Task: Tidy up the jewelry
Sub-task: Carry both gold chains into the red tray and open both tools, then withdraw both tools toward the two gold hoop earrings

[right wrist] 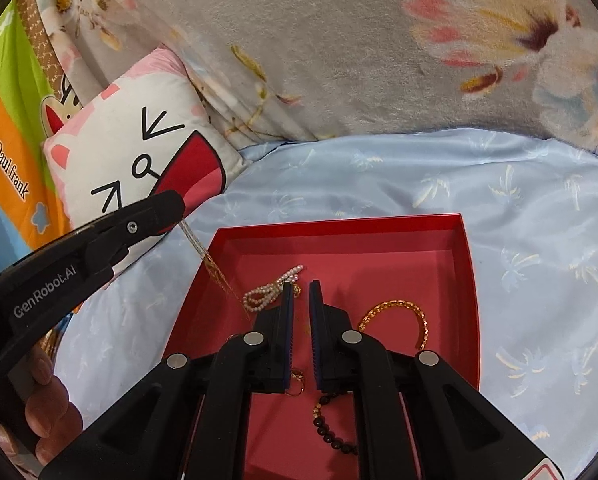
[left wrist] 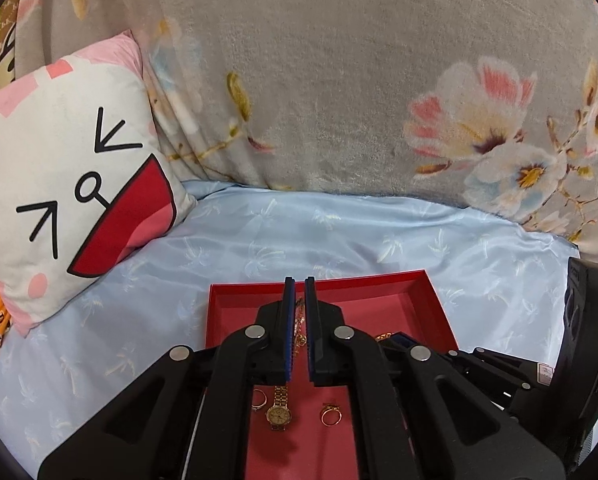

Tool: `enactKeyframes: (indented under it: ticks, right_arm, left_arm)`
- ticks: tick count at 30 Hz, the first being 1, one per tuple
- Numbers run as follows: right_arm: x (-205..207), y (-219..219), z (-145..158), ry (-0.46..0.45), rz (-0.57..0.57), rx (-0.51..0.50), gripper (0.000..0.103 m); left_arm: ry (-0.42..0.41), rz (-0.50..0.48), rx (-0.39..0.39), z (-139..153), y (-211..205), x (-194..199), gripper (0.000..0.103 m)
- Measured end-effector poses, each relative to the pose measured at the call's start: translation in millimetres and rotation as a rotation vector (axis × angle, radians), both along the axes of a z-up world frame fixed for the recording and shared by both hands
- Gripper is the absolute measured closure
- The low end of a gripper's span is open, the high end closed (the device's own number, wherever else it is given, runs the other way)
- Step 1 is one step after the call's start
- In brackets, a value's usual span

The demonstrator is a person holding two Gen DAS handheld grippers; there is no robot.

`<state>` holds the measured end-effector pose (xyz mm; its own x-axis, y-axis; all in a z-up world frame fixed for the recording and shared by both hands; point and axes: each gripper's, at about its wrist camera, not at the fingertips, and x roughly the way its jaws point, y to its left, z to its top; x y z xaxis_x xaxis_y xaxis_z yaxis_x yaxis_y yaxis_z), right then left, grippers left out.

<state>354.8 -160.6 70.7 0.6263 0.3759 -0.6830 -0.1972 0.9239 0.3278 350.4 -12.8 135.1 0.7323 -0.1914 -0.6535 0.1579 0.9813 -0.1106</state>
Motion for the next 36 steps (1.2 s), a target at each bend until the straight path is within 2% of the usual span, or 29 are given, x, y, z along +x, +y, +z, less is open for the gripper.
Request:
enactKeyframes:
  ticks: [1,2,4,7,9,10,12,14,18,23,28,30,36]
  right_arm:
    - [-1,-2,1,-0.007,-0.007,0.000,0.091]
    - [-3,-4,2,-0.013,-0.012,0.000,0.091]
    - [-9,-7,7,-0.028,-0.017,0.007,0.091]
    - [-31,-13,19,-0.072,-0.021,0.002,0.091]
    - [-49,-15,27,-0.100,-0.016,-0.006,0.091]
    - [-65,-17,32,-0.119,-0.015,-0.008,0.090]
    - [-89,-21,39,-0.145,-0.013,-0.003,0.081]
    - [-122,-25,45,-0.171,-0.016,-0.013,0.080]
    - [-187,-33,46,-0.190,-0.026,-0.010,0.080]
    - [-256,-38,24,-0.159,-0.045,-0.057,0.076]
    - [-299,-36,-12,-0.087,-0.065,-0.082,0.075]
    - [-305,-35,-26,-0.057,-0.075,-0.082,0.070]
    - [-297,-31,-56,-0.013,-0.101,-0.117,0.070]
  left_arm:
    - [0.002,0.002,-0.006,-1,1,0,0.096]
    - [0.005,0.008,-0.010,-1,2,0,0.086]
    - [0.004,0.019,-0.018,-1,5,-2,0.073]
    - [-0.029,0.033,0.011,6,7,-15,0.073]
    - [-0.041,0.028,-0.004,11,12,-27,0.072]
    - [-0.045,0.029,-0.008,14,14,-33,0.070]
    - [-0.064,0.037,-0.009,20,21,-55,0.068]
    - [-0.074,0.044,-0.006,22,26,-77,0.061]
    - [-0.058,0.039,-0.014,18,38,-127,0.060]
    - [-0.038,0.050,-0.017,0,51,-191,0.056]
    - [0.026,0.063,-0.030,-32,54,-237,0.054]
    - [0.045,0.075,-0.020,-48,51,-252,0.053]
    - [0.099,0.094,0.025,-88,38,-272,0.053]
